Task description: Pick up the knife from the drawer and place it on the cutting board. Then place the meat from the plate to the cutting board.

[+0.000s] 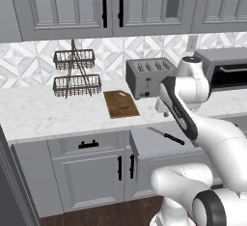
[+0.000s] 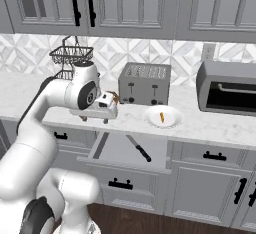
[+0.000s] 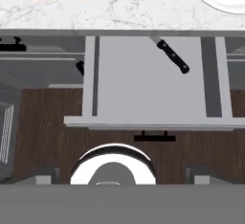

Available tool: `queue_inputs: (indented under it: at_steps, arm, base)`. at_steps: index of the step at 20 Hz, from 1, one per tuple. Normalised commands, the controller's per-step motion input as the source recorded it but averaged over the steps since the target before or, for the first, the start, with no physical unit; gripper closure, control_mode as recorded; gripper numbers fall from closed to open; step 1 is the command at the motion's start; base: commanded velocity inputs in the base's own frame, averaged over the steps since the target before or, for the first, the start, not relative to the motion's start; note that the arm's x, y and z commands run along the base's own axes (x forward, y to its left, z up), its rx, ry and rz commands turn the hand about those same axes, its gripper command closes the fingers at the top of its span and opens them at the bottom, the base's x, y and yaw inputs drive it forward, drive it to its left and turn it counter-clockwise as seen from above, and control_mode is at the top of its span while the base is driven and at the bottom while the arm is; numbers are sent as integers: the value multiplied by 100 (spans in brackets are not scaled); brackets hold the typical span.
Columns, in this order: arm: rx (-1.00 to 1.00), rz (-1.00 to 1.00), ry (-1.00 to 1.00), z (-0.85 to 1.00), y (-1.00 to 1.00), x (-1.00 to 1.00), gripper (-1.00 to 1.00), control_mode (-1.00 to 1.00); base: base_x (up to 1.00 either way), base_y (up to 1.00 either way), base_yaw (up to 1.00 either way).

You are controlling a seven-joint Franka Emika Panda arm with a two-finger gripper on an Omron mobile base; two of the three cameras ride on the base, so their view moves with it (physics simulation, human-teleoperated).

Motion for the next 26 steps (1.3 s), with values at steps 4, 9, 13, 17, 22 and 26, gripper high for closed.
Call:
queue_inputs:
  at_steps: [4, 9, 13, 17, 22, 26]
  arm:
    - [-4, 0, 3, -96, -12, 0, -100, -100]
    - [0, 0, 3, -76, -32, 19, -100, -100]
    - [1, 0, 1, -47, -32, 27, -100, -100]
    - [0, 0, 1, -50, -18, 39, -100, -100]
    - [0, 0, 1, -57, -13, 37, -100, -100]
    - [3, 0, 0, -37, -16, 34, -100, -100]
  base:
    - [0, 0, 0]
    - [0, 0, 0]
    - [0, 0, 0]
    - [0, 0, 0]
    - [0, 0, 0]
    - [0, 0, 0]
